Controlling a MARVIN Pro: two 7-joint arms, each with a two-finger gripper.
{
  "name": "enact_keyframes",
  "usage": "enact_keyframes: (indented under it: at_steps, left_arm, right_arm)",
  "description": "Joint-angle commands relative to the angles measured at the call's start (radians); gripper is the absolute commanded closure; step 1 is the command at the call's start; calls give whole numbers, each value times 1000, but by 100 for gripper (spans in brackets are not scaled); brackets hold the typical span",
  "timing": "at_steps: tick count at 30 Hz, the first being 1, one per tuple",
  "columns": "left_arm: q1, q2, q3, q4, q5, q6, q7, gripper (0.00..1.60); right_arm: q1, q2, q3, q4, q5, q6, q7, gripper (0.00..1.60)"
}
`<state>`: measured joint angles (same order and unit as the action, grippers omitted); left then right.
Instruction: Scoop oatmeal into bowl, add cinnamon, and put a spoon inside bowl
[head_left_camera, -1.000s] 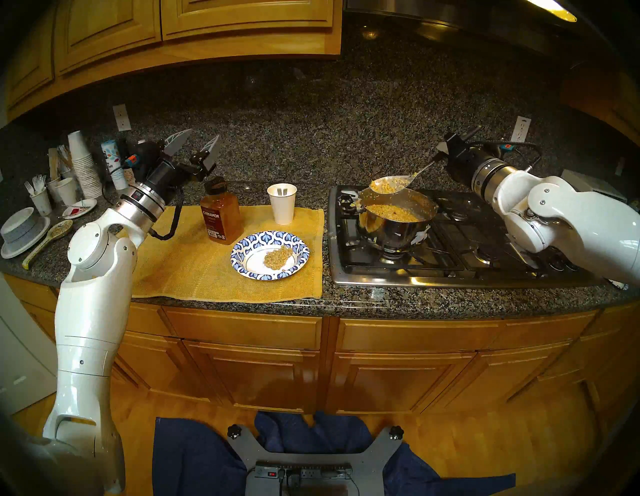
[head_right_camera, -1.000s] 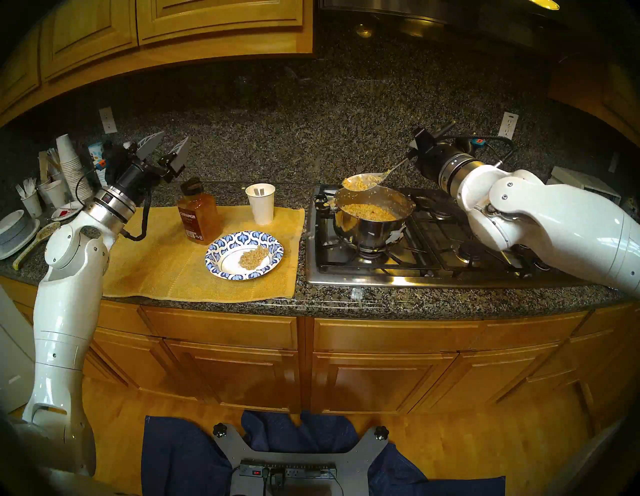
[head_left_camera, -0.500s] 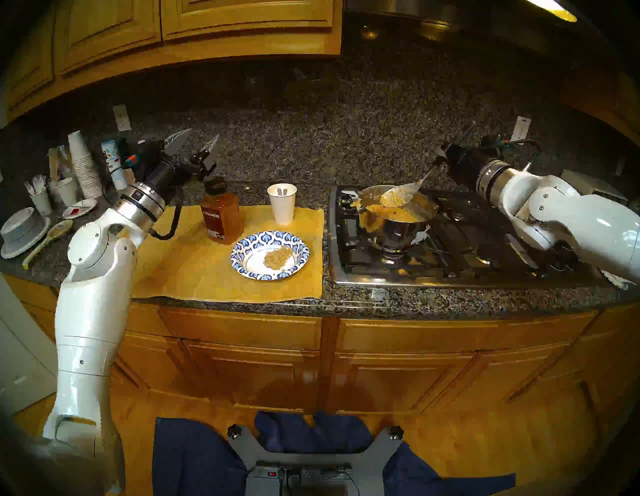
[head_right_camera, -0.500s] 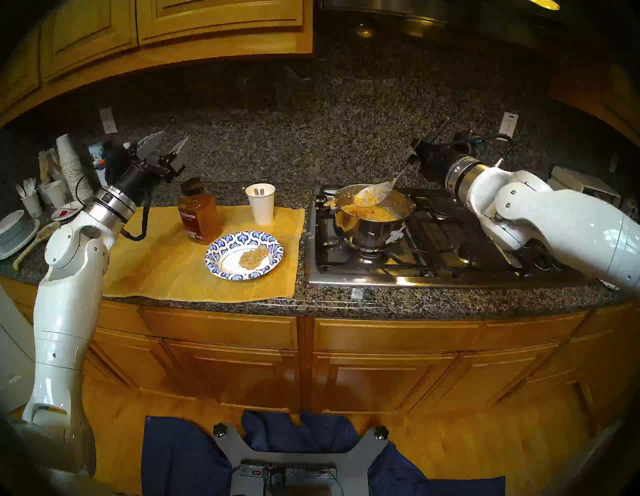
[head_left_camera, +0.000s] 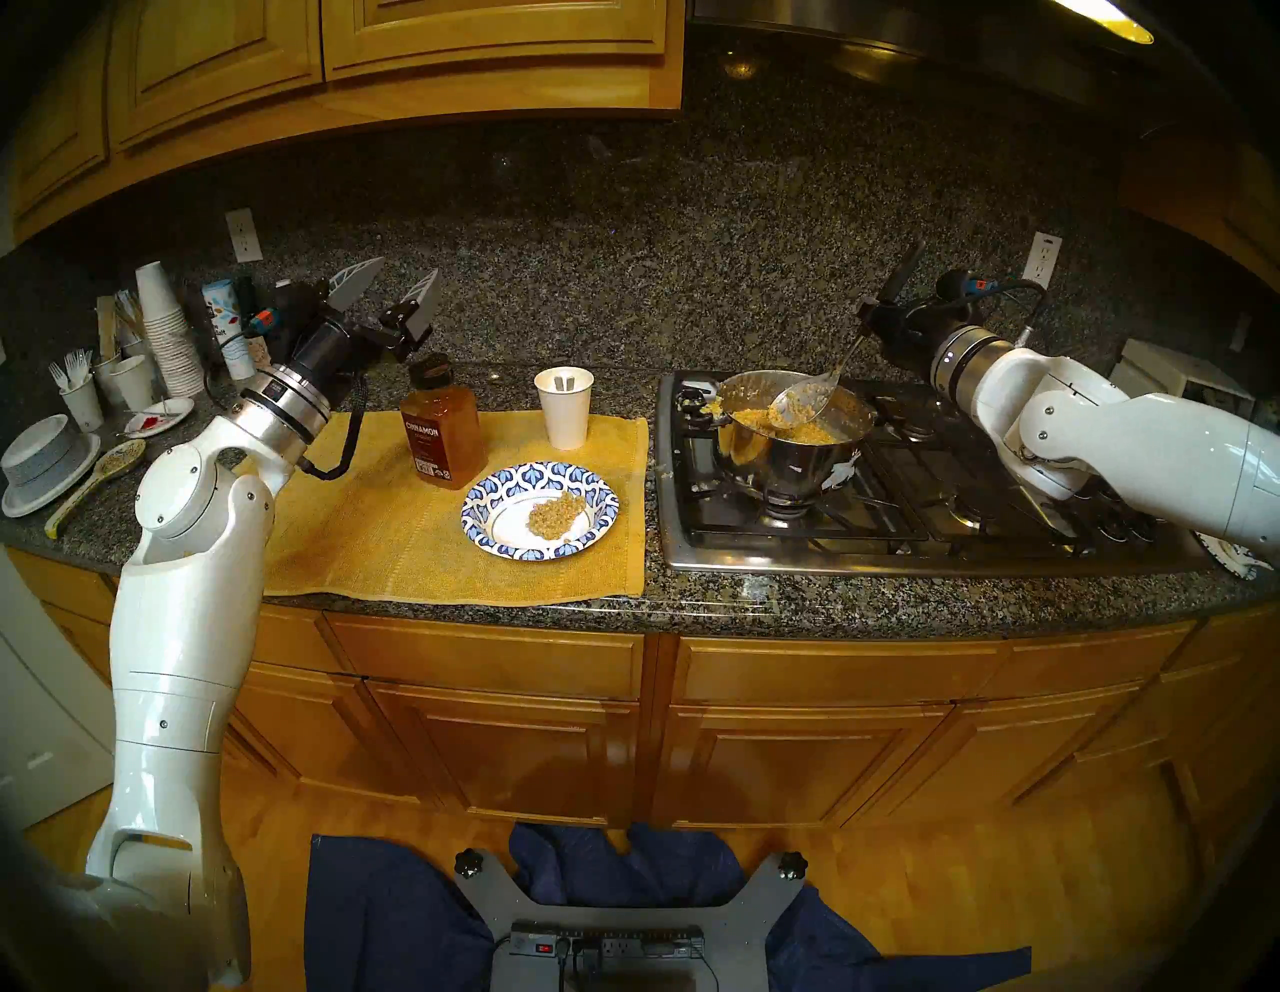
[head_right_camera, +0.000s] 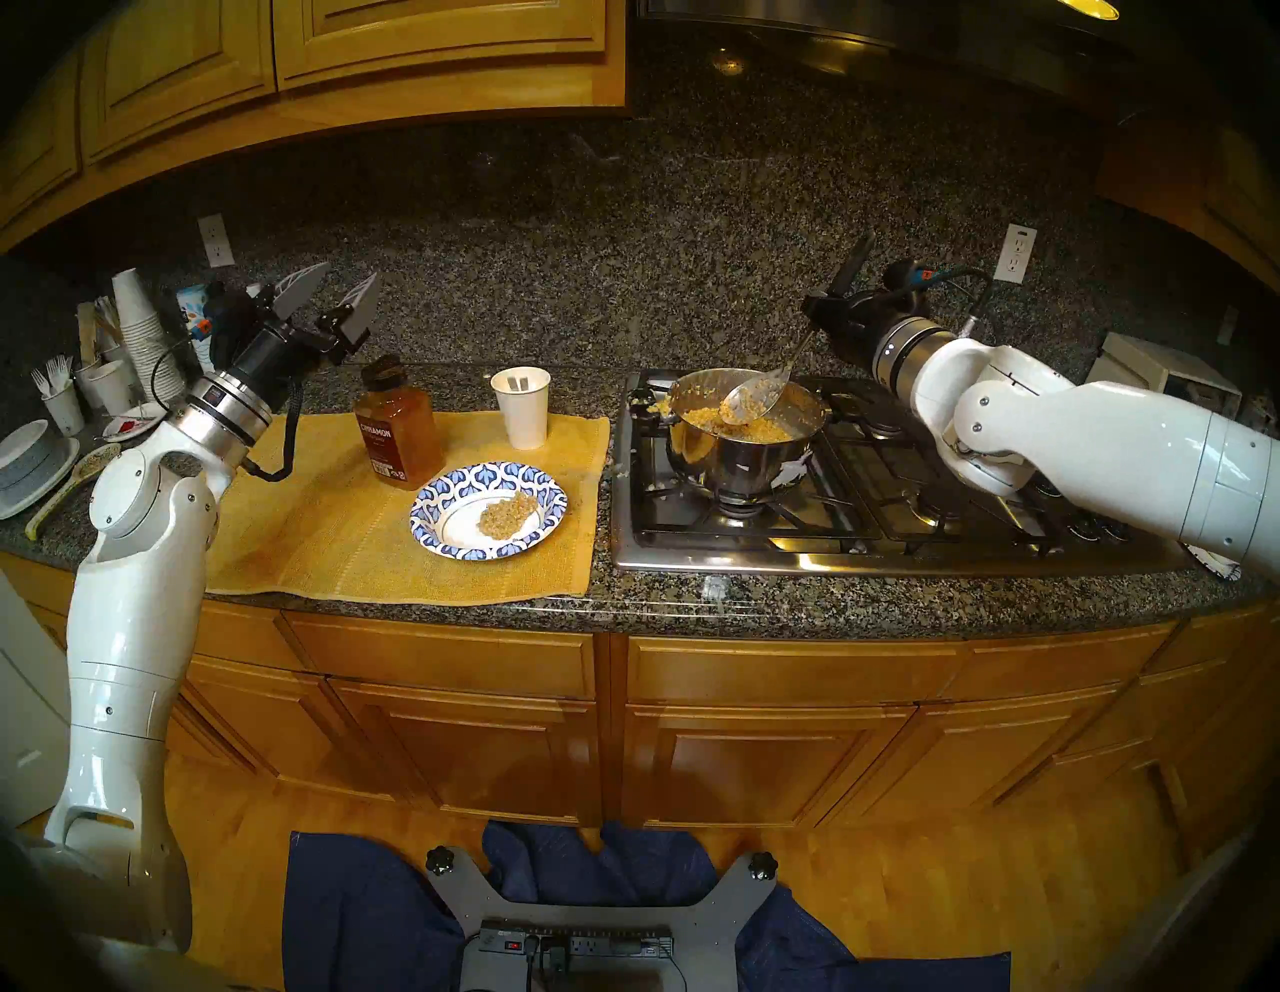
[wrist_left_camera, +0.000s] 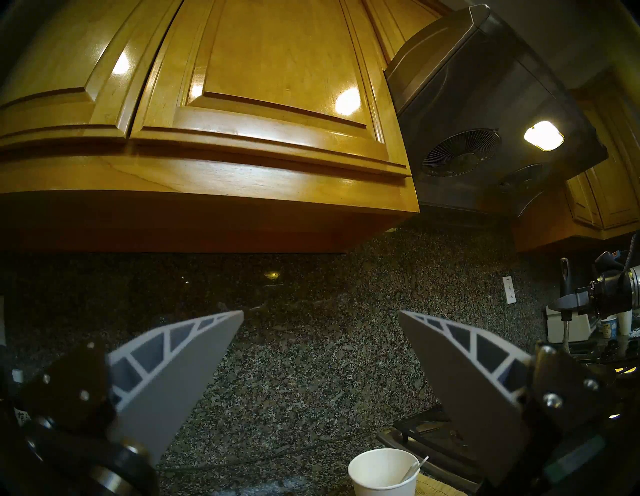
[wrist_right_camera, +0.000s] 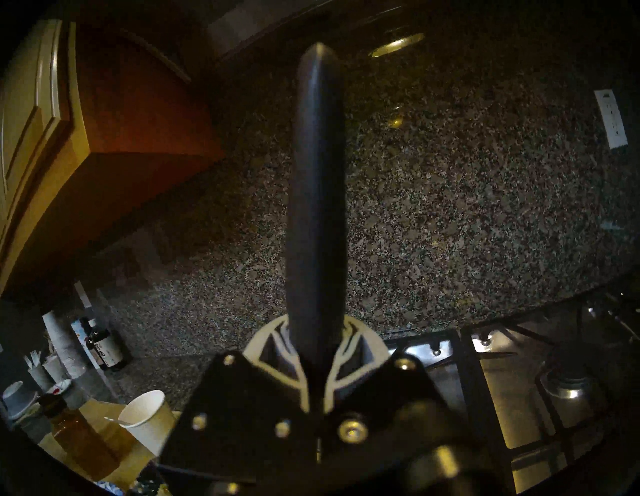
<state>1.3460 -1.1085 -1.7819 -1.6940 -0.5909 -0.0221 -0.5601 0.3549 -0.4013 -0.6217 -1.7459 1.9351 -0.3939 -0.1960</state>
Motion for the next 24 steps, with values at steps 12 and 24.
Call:
enact_keyframes:
  at_steps: [12, 24]
  left_arm:
    - [-34, 0, -6, -23, -9, -11, -1, 0]
    - [-34, 0, -6, -23, -10, -11, -1, 0]
  right_arm:
    - [23, -97, -33, 91, -259, -113, -104, 160]
    - [30, -122, -69, 96, -396, -120, -159, 160]
